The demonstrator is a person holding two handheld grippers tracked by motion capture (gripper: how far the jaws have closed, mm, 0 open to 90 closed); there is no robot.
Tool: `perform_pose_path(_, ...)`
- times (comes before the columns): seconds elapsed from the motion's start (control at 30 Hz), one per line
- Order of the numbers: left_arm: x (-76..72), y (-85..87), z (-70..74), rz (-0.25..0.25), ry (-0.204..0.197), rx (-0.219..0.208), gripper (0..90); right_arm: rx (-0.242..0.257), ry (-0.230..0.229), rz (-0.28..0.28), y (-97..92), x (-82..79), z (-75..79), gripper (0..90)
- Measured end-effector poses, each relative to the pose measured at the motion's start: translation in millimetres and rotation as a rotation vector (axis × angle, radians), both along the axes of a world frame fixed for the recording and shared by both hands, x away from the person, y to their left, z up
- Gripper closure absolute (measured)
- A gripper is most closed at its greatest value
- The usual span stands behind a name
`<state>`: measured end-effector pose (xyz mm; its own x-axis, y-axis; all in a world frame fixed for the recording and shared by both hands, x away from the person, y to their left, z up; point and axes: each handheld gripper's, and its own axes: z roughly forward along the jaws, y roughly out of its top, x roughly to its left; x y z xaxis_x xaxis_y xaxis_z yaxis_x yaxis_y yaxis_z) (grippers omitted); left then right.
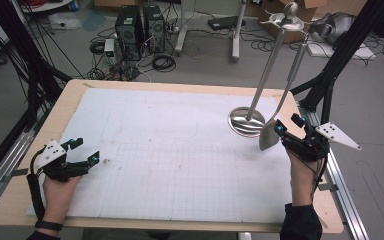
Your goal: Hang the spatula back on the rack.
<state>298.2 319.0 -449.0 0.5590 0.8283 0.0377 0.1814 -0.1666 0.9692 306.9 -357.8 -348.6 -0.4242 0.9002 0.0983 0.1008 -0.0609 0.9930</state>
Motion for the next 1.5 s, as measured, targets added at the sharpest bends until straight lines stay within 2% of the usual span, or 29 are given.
perform_pose_path(0.2,0.1,-0.3,0.0,0.0,0.0,0.0,18.5,-0.017,-0.019,0.017,5.1,-11.0,-1.4,28.8)
perform_pose_path(0.4,0.1,-0.5,0.0,-0.001,0.002,-0.002,18.5,-0.028,-0.003,0.042,11.6,-16.0,-9.9,28.0)
perform_pose_path(0.57,0.1,-0.6,-0.1,0.0,0.002,-0.002,18.5,-0.05,0.016,0.086,20.8,-20.4,-20.4,26.0)
perform_pose_path(0.67,0.2,-0.7,-0.1,0.0,0.002,-0.001,18.5,-0.065,0.012,0.129,27.8,-22.3,-27.2,23.0)
perform_pose_path(0.87,0.4,-0.7,0.0,-0.001,0.004,0.003,18.6,-0.088,0.048,0.193,43.1,-22.8,-42.6,17.9)
perform_pose_path(1.17,0.7,-0.8,0.0,-0.001,0.006,0.004,18.5,-0.12,0.081,0.273,63.2,-28.2,-59.3,17.3)
perform_pose_path(1.4,0.9,-0.6,0.1,-0.002,0.007,0.006,18.6,-0.139,0.121,0.293,73.2,-25.6,-76.8,17.3)
perform_pose_path(1.5,0.9,-0.7,0.1,-0.002,0.008,0.006,18.5,-0.166,0.14,0.296,77.2,-23.3,-84.1,17.4)
